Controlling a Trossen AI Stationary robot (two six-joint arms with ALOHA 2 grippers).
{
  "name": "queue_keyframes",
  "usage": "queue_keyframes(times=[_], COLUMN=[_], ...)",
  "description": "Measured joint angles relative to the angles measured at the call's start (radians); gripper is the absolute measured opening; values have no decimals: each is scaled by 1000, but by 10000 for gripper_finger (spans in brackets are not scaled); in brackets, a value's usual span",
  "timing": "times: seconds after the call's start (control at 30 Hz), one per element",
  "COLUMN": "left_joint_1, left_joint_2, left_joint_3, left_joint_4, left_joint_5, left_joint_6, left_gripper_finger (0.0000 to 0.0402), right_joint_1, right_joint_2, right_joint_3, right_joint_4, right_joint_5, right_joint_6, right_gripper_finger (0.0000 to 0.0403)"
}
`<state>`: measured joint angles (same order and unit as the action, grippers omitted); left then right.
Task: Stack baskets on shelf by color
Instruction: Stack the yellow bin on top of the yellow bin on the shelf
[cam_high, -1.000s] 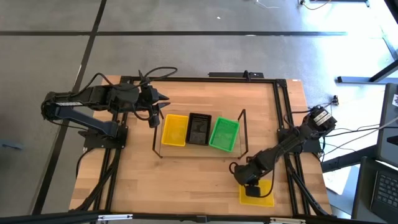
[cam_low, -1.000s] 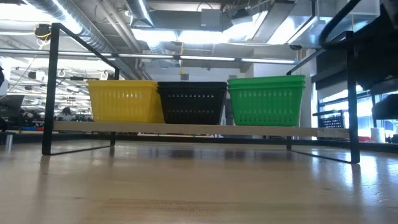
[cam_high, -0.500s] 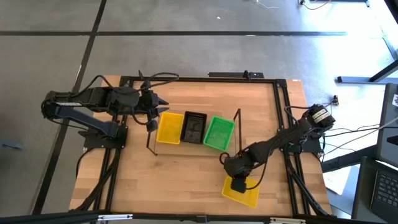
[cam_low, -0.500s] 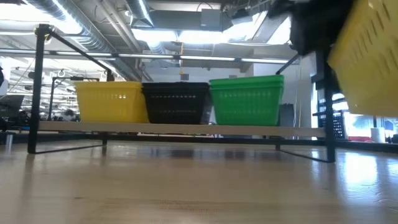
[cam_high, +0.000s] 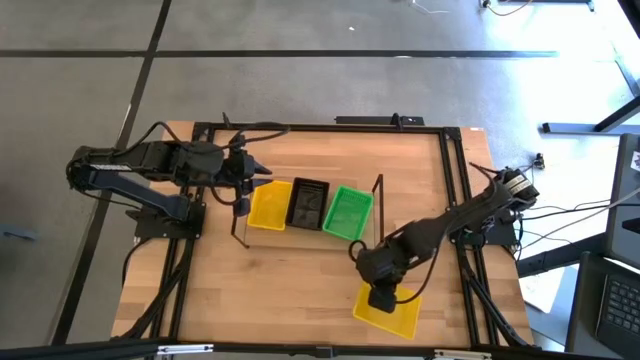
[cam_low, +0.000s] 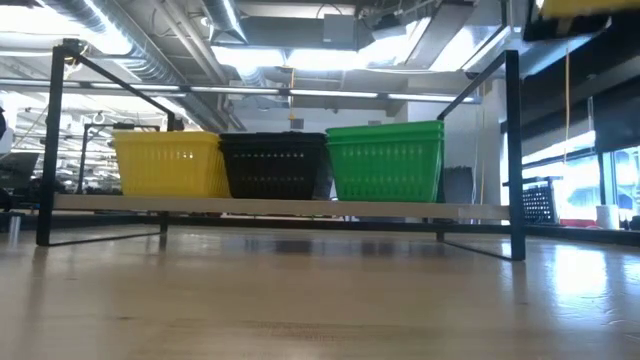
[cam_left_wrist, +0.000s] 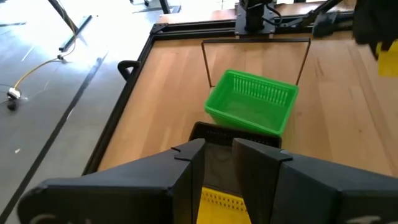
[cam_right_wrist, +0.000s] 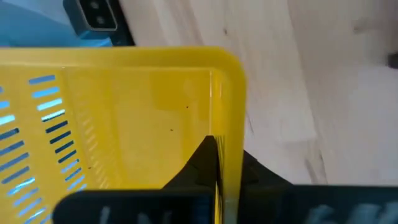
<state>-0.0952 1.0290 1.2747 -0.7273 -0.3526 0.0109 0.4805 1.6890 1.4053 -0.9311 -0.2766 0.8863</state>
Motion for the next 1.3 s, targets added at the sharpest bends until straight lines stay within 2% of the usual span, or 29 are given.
queue_keyframes(times=[0.1,0.27,0.47,0.63,0.73,0.9,1.0,1.17,1.3], left_joint_1=[0,0,1,1,1,1,1,1,2], left_joint_2=[0,0,0,0,0,16,37,111,177], left_joint_3=[0,0,0,0,0,0,1,0,1], left_joint_4=[0,-5,-5,-5,-3,73,133,261,449], left_joint_5=[1,0,0,0,-1,-12,-56,-188,-277], left_joint_6=[0,-6,-5,-7,9,105,173,287,364], left_gripper_finger=[75,75,75,75,75,75,75,75,75], right_joint_1=[1,-21,-98,-168,-213,-294,-352,-423,-461], right_joint_2=[0,0,0,0,-1,2,6,6,6], right_joint_3=[95,220,318,385,414,416,416,416,417], right_joint_4=[-132,-336,-452,-460,-459,-438,-395,-265,-145], right_joint_5=[10,130,237,433,572,849,1006,1142,1161], right_joint_6=[-1,0,53,48,-10,-94,-122,-244,-387], right_gripper_finger=[0,0,0,0,0,0,0,0,0])
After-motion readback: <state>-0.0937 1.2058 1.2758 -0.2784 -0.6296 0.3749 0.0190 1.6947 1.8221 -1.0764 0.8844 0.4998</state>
